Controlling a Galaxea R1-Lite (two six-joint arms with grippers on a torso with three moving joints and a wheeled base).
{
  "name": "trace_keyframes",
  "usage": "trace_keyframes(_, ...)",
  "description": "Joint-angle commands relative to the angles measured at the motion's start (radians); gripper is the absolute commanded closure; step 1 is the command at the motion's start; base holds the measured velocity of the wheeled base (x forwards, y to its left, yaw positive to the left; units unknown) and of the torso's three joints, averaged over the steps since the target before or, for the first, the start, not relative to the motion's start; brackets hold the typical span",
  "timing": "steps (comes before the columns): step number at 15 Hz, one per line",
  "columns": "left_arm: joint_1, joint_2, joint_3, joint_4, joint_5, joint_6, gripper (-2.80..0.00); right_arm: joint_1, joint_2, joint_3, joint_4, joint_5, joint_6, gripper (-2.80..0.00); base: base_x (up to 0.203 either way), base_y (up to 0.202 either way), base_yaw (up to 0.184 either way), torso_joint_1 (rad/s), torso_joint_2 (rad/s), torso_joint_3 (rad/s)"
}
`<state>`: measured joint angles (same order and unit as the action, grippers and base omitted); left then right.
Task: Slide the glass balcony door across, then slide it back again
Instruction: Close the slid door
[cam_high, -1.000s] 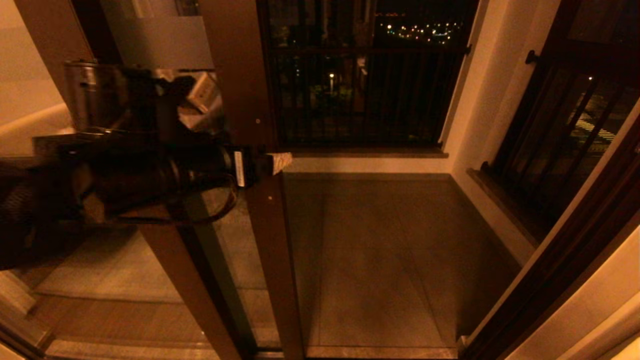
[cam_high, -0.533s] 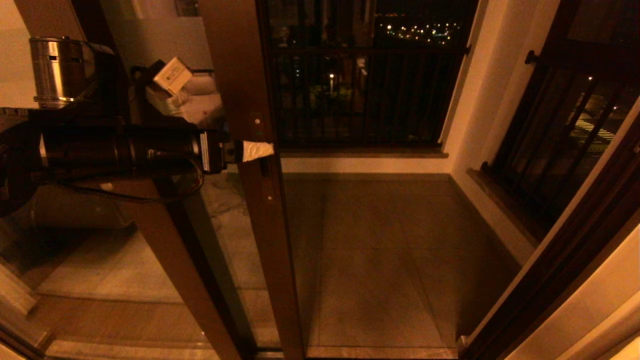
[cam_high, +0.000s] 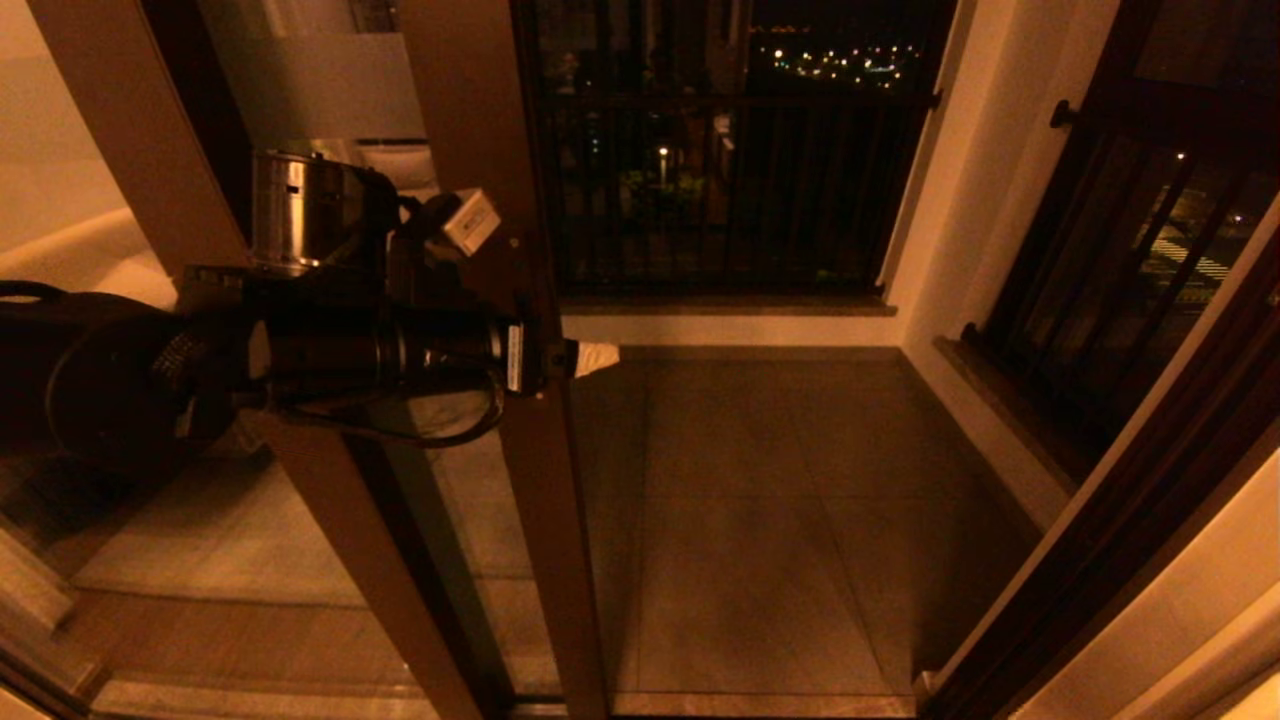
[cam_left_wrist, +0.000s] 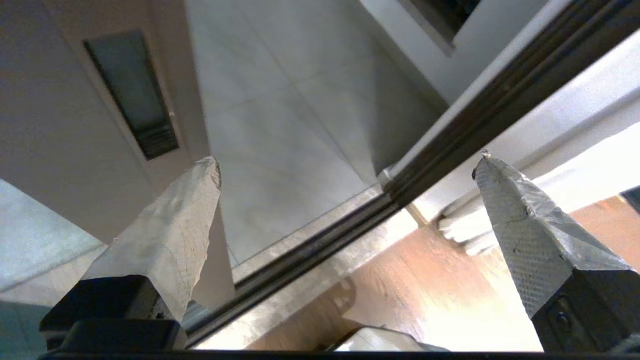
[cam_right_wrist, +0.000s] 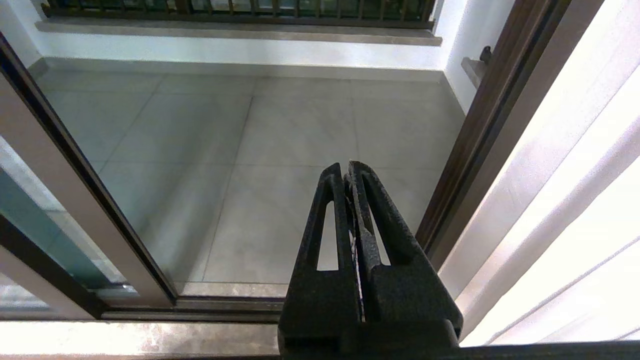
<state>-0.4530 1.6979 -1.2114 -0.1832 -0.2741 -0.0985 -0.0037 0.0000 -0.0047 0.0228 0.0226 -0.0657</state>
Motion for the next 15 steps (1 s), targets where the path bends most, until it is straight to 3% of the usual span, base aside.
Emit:
trace_keyframes(1, -0.001, 0.034, 0.013, -0.040, 0.002, -0.001, -2.80, 0.001, 0.002, 0.000, 0.000, 0.000, 0.000, 0.00, 0.000, 0.000, 0.000, 0.000, 0.00, 0.000)
trace_keyframes(9, 0.045, 0.106, 0.024, -0.163, 0.004, 0.016, -2.80, 0.000, 0.002, 0.000, 0.000, 0.000, 0.000, 0.00, 0.000, 0.000, 0.000, 0.000, 0.00, 0.000)
trace_keyframes(15, 0.055, 0.133, 0.014, -0.183, 0.008, 0.018, -2.80, -0.001, 0.002, 0.000, 0.000, 0.000, 0.000, 0.00, 0.000, 0.000, 0.000, 0.000, 0.00, 0.000)
